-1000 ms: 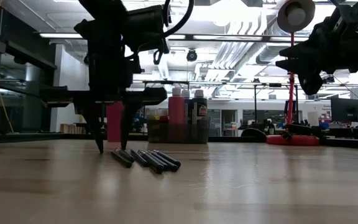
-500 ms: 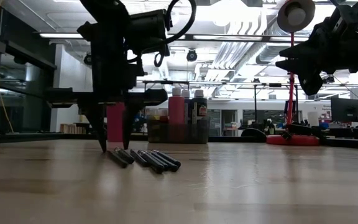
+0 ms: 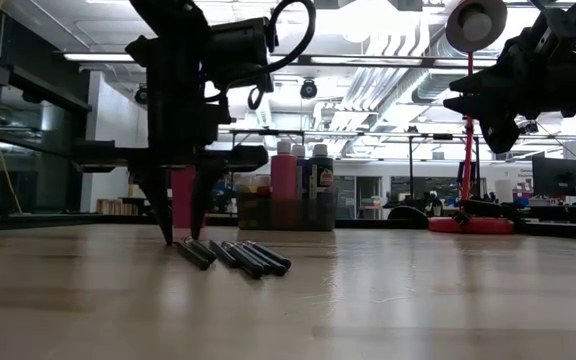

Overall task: Pick & Place Paint Supplies
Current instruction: Put the black paint brush into the pink cup

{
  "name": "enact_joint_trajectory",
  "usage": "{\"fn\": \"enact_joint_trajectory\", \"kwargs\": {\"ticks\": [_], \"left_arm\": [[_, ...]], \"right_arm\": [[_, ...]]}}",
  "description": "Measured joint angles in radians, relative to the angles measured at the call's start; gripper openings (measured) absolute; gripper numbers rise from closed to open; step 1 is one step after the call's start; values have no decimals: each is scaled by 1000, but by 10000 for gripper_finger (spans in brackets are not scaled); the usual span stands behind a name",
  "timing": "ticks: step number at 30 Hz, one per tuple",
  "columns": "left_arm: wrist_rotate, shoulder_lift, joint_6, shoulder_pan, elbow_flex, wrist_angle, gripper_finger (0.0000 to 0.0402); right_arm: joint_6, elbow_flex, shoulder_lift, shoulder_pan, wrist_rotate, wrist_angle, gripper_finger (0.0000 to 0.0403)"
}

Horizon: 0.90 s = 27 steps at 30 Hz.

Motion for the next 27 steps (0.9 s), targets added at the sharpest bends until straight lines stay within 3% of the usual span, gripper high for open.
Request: {"fn": "enact_joint_trajectory", "kwargs": {"ticks": [9,18,27], "left_arm": [[12,14,-4,0,-1,-2,8],[6,11,-21,0,16,-59,2],[-164,-4,-24,2,133,-374,1]], "right_arm": [[0,0,0,0,0,0,122],[0,0,0,0,0,0,122],[0,0,0,0,0,-7,122]]}}
